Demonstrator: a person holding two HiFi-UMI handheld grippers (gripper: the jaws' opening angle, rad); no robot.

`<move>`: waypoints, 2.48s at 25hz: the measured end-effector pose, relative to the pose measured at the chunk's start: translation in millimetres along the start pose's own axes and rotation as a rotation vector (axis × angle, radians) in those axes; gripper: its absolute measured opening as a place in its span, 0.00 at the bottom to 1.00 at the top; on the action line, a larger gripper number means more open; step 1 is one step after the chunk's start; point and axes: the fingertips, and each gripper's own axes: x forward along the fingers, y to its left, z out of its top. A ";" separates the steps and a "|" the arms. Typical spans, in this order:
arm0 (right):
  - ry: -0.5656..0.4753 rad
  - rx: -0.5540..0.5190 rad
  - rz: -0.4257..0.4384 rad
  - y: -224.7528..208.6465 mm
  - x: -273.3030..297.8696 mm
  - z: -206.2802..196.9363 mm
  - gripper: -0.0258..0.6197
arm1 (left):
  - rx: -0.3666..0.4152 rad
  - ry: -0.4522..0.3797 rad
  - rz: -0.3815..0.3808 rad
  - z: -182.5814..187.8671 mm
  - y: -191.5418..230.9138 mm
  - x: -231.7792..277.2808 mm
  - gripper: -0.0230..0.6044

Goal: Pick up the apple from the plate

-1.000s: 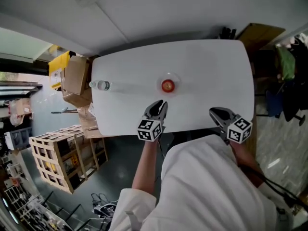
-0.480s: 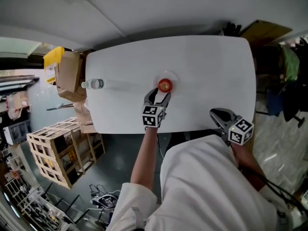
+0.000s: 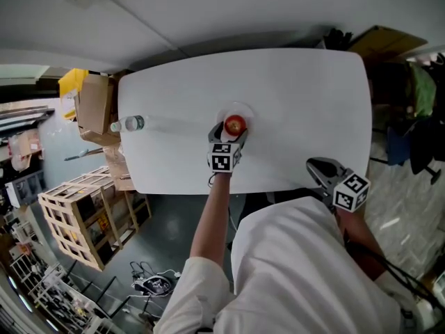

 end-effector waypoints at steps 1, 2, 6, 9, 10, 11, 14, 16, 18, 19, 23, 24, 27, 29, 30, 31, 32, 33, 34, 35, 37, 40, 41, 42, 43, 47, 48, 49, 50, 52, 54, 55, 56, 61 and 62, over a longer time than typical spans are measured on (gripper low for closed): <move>0.001 0.003 0.001 -1.8 -1.0 -0.8 0.10 | -0.001 0.006 0.006 -0.6 -0.6 2.9 0.64; 0.003 0.006 0.003 -3.1 -1.5 -0.9 0.10 | -0.002 0.010 0.012 -1.0 -0.1 5.6 0.64; 0.007 0.013 0.003 -9.2 -1.0 -0.4 0.10 | -0.011 0.026 0.041 -3.8 8.7 14.9 0.64; 0.006 0.017 0.006 -14.6 -1.1 -1.8 0.10 | -0.029 0.022 0.044 -3.9 9.8 17.5 0.63; 0.006 0.019 0.008 -16.6 -1.5 -2.2 0.10 | -0.036 0.020 0.047 -3.8 10.0 17.7 0.63; 0.006 0.019 0.009 -18.7 -2.4 -2.6 0.10 | -0.045 0.017 0.051 -3.7 10.2 17.7 0.63; 0.010 0.019 0.015 -22.7 -5.5 -2.7 0.10 | -0.073 0.009 0.056 -3.5 9.0 16.1 0.62; 0.011 0.018 0.026 -23.1 -3.8 -2.0 0.11 | -0.080 0.006 0.059 -3.3 9.4 13.3 0.62; 0.011 0.013 0.040 -23.5 -1.1 -1.7 0.10 | -0.083 -0.002 0.062 -1.8 8.6 9.9 0.62; 0.011 0.009 0.048 -23.7 -0.2 -1.7 0.10 | -0.084 -0.009 0.062 -0.3 7.0 7.9 0.62; 0.016 -0.013 0.073 -20.2 1.0 -1.9 0.10 | -0.089 -0.029 0.047 5.0 -5.4 -6.6 0.62; 0.017 -0.016 0.077 -18.7 1.3 -1.2 0.11 | -0.088 -0.034 0.040 7.4 -8.9 -11.8 0.62; 0.014 -0.021 0.092 -13.8 2.1 1.8 0.10 | -0.088 -0.063 0.016 19.6 -19.6 -29.5 0.62; 0.012 -0.031 0.100 -10.0 1.9 1.6 0.10 | -0.086 -0.089 -0.001 26.4 -27.7 -43.3 0.62; 0.009 -0.036 0.101 -7.2 1.9 0.7 0.10 | -0.081 -0.099 -0.010 28.2 -31.6 -51.0 0.62; 0.004 -0.039 0.102 -3.7 2.3 -0.2 0.11 | -0.077 -0.109 -0.020 28.9 -35.0 -59.3 0.62; -0.003 -0.041 0.101 0.4 3.3 -0.8 0.11 | -0.074 -0.118 -0.031 29.0 -37.4 -67.9 0.62; -0.010 -0.040 0.100 4.9 5.0 -1.1 0.10 | -0.073 -0.126 -0.042 28.7 -38.9 -77.0 0.62; -0.017 -0.039 0.097 9.7 7.1 -1.3 0.10 | -0.073 -0.133 -0.053 28.3 -39.7 -86.2 0.62; -0.025 -0.040 0.093 14.6 9.1 -1.8 0.10 | -0.072 -0.139 -0.065 27.7 -40.2 -95.4 0.62; -0.040 -0.043 0.084 25.2 12.3 -4.0 0.10 | -0.071 -0.153 -0.089 25.9 -41.7 -113.5 0.62; -0.058 -0.055 0.072 43.3 13.0 -8.8 0.10 | -0.086 -0.187 -0.124 24.9 -44.6 -141.2 0.62; -0.065 -0.059 0.067 49.9 13.0 -10.7 0.10 | -0.090 -0.198 -0.132 24.4 -44.7 -151.1 0.62; -0.072 -0.061 0.062 56.9 12.8 -13.1 0.11 | -0.091 -0.208 -0.138 23.1 -44.2 -161.2 0.62; -0.081 -0.061 0.058 64.0 12.2 -15.8 0.10 | -0.092 -0.216 -0.144 21.2 -43.6 -171.1 0.62; -0.121 -0.065 0.041 87.2 6.2 -24.4 0.10 | -0.090 -0.238 -0.159 12.9 -43.3 -203.9 0.61; -0.129 -0.064 0.038 93.0 5.2 -27.2 0.10 | -0.091 -0.242 -0.161 10.0 -43.0 -211.6 0.61; -0.138 -0.061 0.034 98.7 4.8 -30.5 0.10 | -0.091 -0.247 -0.163 6.8 -42.1 -219.4 0.61; -0.146 -0.057 0.031 104.3 4.6 -33.8 0.11 | -0.091 -0.251 -0.164 3.6 -41.0 -226.8 0.61; -0.161 -0.056 0.028 115.5 4.9 -40.1 0.10 | -0.087 -0.257 -0.166 -2.7 -38.8 -240.5 0.61; -0.173 -0.063 0.026 125.9 4.6 -45.4 0.11 | -0.080 -0.266 -0.169 -8.2 -37.7 -252.4 0.61; -0.178 -0.067 0.023 130.9 4.0 -47.8 0.10 | -0.075 -0.270 -0.172 -10.7 -37.6 -257.9 0.61; -0.184 -0.069 0.019 136.0 3.3 -50.2 0.11 | -0.071 -0.273 -0.176 -13.4 -37.6 -263.4 0.61; -0.210 -0.078 -0.006 157.2 0.2 -64.1 0.11 | -0.059 -0.276 -0.199 -29.8 -35.4 -287.3 0.61; -0.215 -0.077 -0.014 159.0 -1.5 -66.4 0.11 | -0.056 -0.276 -0.205 -31.5 -36.1 -290.8 0.61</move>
